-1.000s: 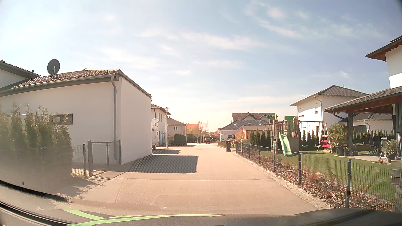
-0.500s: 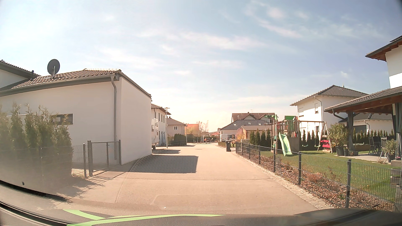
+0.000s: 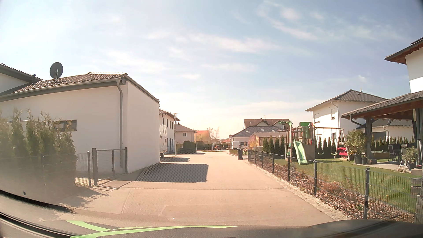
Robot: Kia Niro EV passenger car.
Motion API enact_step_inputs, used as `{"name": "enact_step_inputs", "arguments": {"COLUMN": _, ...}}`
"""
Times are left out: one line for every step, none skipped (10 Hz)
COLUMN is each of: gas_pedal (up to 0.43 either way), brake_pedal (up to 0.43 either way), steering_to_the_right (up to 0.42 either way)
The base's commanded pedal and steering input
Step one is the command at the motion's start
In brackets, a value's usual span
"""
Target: Follow the waypoints while adhering to traffic rules and regulations
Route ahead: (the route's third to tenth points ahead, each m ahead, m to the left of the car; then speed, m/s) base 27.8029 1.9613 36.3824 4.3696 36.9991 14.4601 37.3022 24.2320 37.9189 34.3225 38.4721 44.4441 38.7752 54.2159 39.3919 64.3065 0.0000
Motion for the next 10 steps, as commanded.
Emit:
{"name": "enact_step_inputs", "arguments": {"gas_pedal": 0.0, "brake_pedal": 0.36, "steering_to_the_right": 0.0}}
{"name": "enact_step_inputs", "arguments": {"gas_pedal": 0.0, "brake_pedal": 0.36, "steering_to_the_right": 0.0}}
{"name": "enact_step_inputs", "arguments": {"gas_pedal": 0.0, "brake_pedal": 0.36, "steering_to_the_right": 0.0}}
{"name": "enact_step_inputs", "arguments": {"gas_pedal": 0.0, "brake_pedal": 0.36, "steering_to_the_right": 0.0}}
{"name": "enact_step_inputs", "arguments": {"gas_pedal": 0.0, "brake_pedal": 0.36, "steering_to_the_right": 0.0}}
{"name": "enact_step_inputs", "arguments": {"gas_pedal": 0.0, "brake_pedal": 0.36, "steering_to_the_right": 0.0}}
{"name": "enact_step_inputs", "arguments": {"gas_pedal": 0.0, "brake_pedal": 0.36, "steering_to_the_right": 0.0}}
{"name": "enact_step_inputs", "arguments": {"gas_pedal": 0.0, "brake_pedal": 0.36, "steering_to_the_right": 0.0}}
{"name": "enact_step_inputs", "arguments": {"gas_pedal": 0.0, "brake_pedal": 0.36, "steering_to_the_right": 0.0}}
{"name": "enact_step_inputs", "arguments": {"gas_pedal": 0.0, "brake_pedal": 0.36, "steering_to_the_right": 0.0}}
